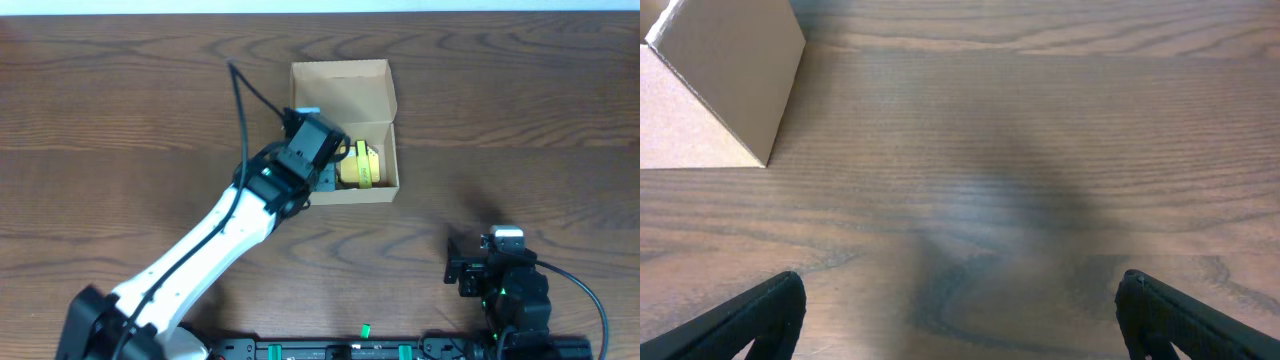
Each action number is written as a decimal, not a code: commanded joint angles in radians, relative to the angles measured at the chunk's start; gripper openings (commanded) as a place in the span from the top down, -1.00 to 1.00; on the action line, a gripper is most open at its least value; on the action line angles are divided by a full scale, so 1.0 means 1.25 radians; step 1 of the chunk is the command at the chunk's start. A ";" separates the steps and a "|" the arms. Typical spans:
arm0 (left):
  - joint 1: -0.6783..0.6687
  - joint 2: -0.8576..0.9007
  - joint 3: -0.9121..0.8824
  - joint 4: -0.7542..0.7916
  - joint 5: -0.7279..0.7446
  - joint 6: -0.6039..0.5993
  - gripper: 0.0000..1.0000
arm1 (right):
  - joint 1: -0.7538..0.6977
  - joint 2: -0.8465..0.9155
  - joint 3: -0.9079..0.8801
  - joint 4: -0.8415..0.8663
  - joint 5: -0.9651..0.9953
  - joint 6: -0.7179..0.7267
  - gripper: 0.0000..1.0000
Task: Pack container
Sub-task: 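Lift the stapler and carry it over the cardboard box, then lower the stapler into the box and open the left gripper, then raise the left gripper out of the box and move both arms up, then position both grippers at the lid flaps on either side of the box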
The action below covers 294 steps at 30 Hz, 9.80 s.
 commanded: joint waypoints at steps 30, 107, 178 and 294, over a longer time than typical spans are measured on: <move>0.054 0.213 0.088 0.078 0.098 0.047 0.61 | -0.006 -0.006 -0.009 -0.004 -0.003 -0.012 -0.99; 0.053 -0.156 0.139 -0.048 -0.025 0.104 -0.91 | -0.006 -0.006 -0.009 -0.004 -0.003 -0.012 -0.99; 0.196 -0.155 0.138 -0.205 0.080 -0.059 0.78 | -0.006 0.013 -0.009 0.188 -0.298 0.366 -0.98; 0.464 0.652 0.324 0.449 0.854 -0.498 0.88 | -0.043 1.701 0.754 0.897 -0.545 0.659 0.97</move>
